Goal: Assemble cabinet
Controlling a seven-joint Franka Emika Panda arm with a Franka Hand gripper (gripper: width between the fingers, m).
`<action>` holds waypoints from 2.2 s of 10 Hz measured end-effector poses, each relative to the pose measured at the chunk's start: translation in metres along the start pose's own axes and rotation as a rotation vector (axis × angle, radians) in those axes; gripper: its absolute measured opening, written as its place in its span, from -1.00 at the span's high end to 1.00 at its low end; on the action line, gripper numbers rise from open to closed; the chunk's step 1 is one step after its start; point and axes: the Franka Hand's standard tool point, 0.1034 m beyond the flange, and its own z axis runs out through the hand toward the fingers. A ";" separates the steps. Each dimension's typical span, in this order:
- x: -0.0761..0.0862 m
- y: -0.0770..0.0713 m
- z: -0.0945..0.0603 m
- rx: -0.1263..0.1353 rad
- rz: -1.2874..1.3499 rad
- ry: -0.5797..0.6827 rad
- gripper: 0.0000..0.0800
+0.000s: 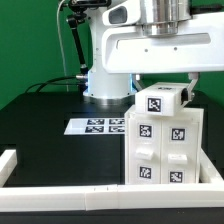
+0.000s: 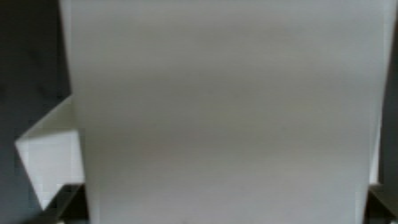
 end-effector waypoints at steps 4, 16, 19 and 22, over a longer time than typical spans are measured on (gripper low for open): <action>-0.001 -0.002 0.001 0.007 0.314 -0.007 -0.39; -0.003 -0.007 0.001 0.038 0.934 -0.049 -0.56; -0.004 -0.012 -0.016 0.061 0.879 -0.049 -0.98; -0.004 -0.014 -0.029 0.085 0.852 -0.049 -1.00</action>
Offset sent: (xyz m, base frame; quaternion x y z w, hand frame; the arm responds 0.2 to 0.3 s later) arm -0.0010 -0.0027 -0.0035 -0.0057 -0.0006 0.1618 0.9868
